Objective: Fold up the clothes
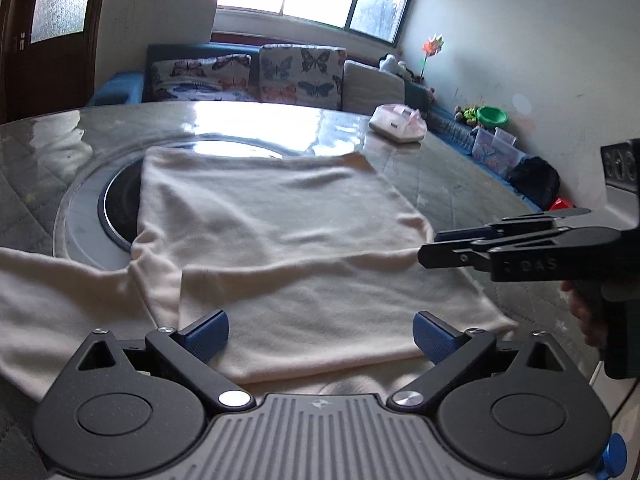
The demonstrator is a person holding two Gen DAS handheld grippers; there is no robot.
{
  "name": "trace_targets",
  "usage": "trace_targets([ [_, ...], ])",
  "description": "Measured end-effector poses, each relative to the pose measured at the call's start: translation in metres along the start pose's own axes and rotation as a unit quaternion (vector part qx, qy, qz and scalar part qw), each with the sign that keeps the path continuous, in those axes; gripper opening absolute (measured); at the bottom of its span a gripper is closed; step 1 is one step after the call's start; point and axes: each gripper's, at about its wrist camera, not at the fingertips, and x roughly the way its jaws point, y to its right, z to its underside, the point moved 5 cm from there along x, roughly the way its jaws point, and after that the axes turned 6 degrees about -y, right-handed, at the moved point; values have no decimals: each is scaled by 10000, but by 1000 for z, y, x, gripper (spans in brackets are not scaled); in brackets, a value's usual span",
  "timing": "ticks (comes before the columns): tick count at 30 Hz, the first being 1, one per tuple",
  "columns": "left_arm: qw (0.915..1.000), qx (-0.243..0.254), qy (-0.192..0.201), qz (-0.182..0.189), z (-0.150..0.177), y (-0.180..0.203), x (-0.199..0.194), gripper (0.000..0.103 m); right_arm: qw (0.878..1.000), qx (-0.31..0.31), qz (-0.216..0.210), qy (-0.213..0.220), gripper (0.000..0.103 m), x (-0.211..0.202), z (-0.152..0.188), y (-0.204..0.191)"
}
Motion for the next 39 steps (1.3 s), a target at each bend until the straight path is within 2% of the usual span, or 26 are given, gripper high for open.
trace_targets([
  [4,10000,11,-25,-33,0,0,-1,100,10000,-19,19,68,31,-1,-1,1],
  [10,10000,-53,25,-56,2,0,-8,100,9984,-547,6,160,31,-20,8,-21],
  [15,9999,83,64,-66,10,0,-11,100,9969,-791,-31,-33,31,-17,26,-33],
  [19,9999,-24,137,-65,9,-5,-18,101,9955,-946,29,-45,31,-17,27,-38],
  [24,9991,-234,256,-226,9,-19,-30,101,9944,-1043,-156,-19,32,-14,15,-50],
  [31,9925,-776,430,-835,11,-68,-51,101,9911,-1234,-496,18,32,11,-13,-84],
  [36,9830,-1146,515,-1341,11,-107,-63,101,9887,-1306,-735,-38,32,31,-24,-107],
  [39,9740,-1316,589,-1747,10,-130,-69,101,9868,-1404,-776,-205,32,44,-23,-118],
])
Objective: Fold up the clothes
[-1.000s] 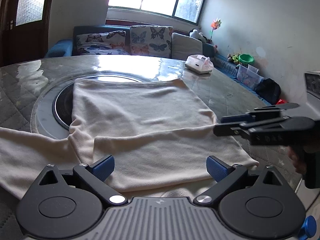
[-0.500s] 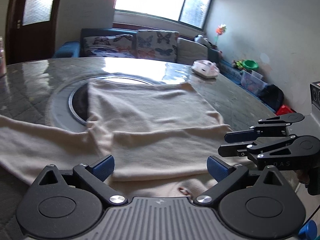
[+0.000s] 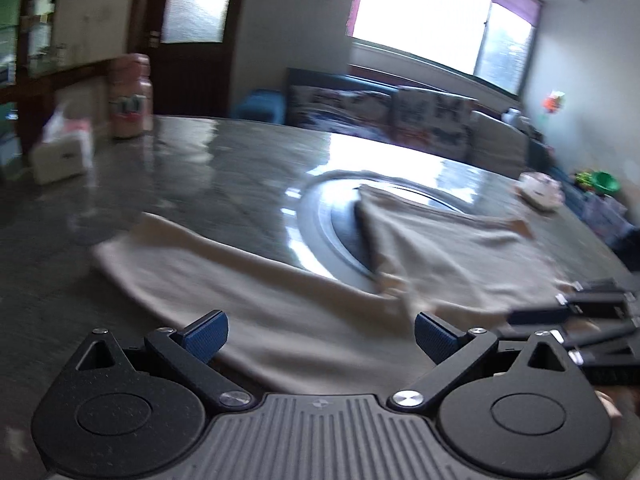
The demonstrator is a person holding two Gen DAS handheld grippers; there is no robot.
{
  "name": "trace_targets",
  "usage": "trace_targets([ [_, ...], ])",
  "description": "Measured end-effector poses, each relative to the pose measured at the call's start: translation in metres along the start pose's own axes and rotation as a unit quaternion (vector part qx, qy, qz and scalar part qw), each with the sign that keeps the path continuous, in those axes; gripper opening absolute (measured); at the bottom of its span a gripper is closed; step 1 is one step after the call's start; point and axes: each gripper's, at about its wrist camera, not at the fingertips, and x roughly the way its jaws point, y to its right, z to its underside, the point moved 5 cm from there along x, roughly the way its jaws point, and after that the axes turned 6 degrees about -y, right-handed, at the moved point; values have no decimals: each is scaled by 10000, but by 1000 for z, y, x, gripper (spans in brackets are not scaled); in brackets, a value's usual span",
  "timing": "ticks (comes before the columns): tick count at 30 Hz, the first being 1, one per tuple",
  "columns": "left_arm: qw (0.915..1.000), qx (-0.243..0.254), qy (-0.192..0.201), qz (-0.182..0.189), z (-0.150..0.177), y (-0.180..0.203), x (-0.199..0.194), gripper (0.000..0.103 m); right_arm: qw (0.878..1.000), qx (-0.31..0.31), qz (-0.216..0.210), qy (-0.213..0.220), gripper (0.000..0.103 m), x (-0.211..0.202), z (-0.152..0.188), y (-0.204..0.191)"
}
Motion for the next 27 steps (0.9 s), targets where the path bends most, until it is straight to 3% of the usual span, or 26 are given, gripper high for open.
trace_targets([
  [5,9949,-561,174,-819,-16,-42,4,100,10000,54,4,0,32,-3,4,-4],
  [10,9844,-1090,261,-1358,-29,-78,12,97,9999,96,38,124,36,-21,8,-4],
  [18,9760,-1395,149,-1663,-31,-99,27,78,9994,213,125,247,41,-41,16,-1],
  [24,9724,-1345,206,-1897,-34,-101,30,44,9986,383,201,316,42,-50,25,4],
  [26,9716,-1427,224,-1875,-35,-104,29,24,9980,475,233,357,46,-54,29,6],
  [27,9716,-1505,231,-1812,-35,-106,29,20,9976,522,250,378,46,-57,31,8],
])
